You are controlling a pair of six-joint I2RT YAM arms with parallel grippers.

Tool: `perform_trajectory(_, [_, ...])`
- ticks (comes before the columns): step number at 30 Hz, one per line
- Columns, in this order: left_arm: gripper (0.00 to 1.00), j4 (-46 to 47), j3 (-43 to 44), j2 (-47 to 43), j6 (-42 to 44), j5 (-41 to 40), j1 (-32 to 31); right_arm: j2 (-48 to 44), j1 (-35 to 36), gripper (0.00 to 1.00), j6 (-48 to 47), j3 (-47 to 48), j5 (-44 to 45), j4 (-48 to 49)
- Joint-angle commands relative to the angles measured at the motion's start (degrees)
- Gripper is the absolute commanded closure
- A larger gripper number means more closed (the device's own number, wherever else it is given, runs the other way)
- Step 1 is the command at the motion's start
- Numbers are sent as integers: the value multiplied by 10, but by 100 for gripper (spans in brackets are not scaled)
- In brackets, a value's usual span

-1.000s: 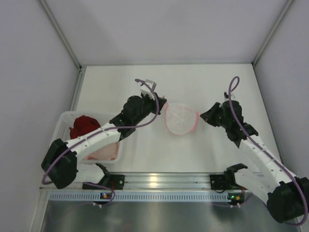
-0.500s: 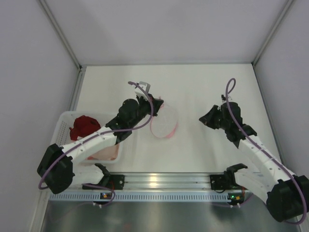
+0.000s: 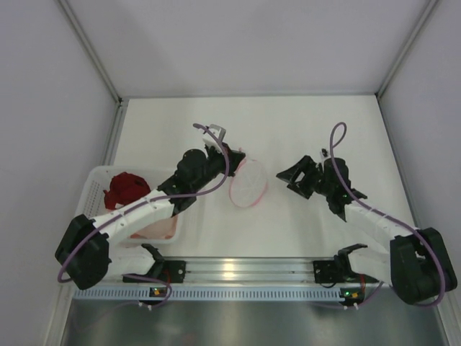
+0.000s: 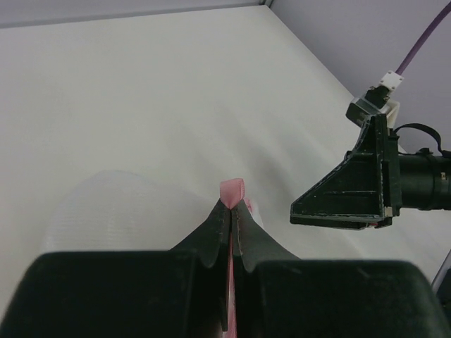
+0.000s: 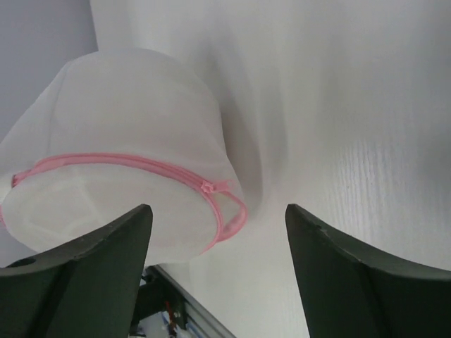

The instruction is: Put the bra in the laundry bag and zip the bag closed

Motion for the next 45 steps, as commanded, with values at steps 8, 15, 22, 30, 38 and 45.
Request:
perform_trajectory(8, [100, 39, -7, -31, 2, 8, 0, 135, 31, 11, 243, -60, -5, 341])
perform_trajectory(15, [100, 39, -10, -41, -6, -18, 0, 200, 64, 10, 322, -57, 1, 401])
perform_trajectory(22, [100, 41, -11, -41, -16, -13, 0, 254, 91, 11, 429, -66, 10, 428])
perform_trajectory(30, [100, 41, -12, -52, -4, -23, 0, 233, 115, 11, 484, -77, 48, 384])
perform_trajectory(38, [100, 46, -14, -44, -27, -20, 0, 247, 118, 13, 511, -59, 60, 398])
perform_trajectory(45, [100, 53, -24, -46, -38, -14, 0, 261, 118, 23, 533, -60, 65, 435])
